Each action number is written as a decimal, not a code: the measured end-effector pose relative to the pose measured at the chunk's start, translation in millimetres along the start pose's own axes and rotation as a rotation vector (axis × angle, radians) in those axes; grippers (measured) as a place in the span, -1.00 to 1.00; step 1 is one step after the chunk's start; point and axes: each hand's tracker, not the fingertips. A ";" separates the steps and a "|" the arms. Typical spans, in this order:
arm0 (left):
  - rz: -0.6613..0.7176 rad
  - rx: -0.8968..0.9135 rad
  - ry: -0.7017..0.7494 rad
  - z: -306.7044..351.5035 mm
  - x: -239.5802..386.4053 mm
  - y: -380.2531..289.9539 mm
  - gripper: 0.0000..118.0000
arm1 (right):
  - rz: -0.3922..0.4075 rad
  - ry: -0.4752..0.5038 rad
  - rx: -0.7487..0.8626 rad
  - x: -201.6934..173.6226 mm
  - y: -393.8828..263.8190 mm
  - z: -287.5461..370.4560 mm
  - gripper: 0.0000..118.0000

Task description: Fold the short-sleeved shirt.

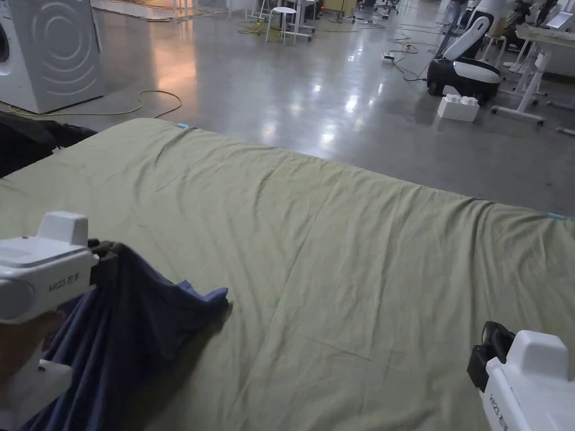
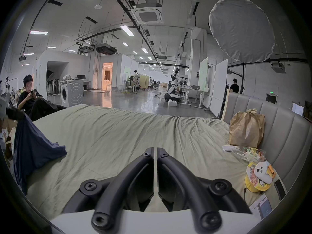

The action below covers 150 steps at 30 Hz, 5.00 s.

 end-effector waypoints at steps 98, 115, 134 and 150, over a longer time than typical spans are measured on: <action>-0.113 -0.639 -0.098 -60.2 202.5 -140.8 -0.90 | -0.046 -0.085 -0.032 50.2 -26.7 27.9 -0.94; 0.012 -0.478 -0.148 -23.6 185.7 -128.5 -0.91 | -0.130 -0.002 -0.590 124.3 -92.6 -122.8 0.24; 0.017 -0.380 -0.160 9.7 195.5 -92.9 -0.91 | -0.047 0.017 -0.533 118.6 -87.4 -107.3 -0.94; -0.017 -0.102 -0.171 46.8 182.0 50.9 -0.91 | -0.005 -0.128 -0.279 169.2 53.8 -14.0 -0.94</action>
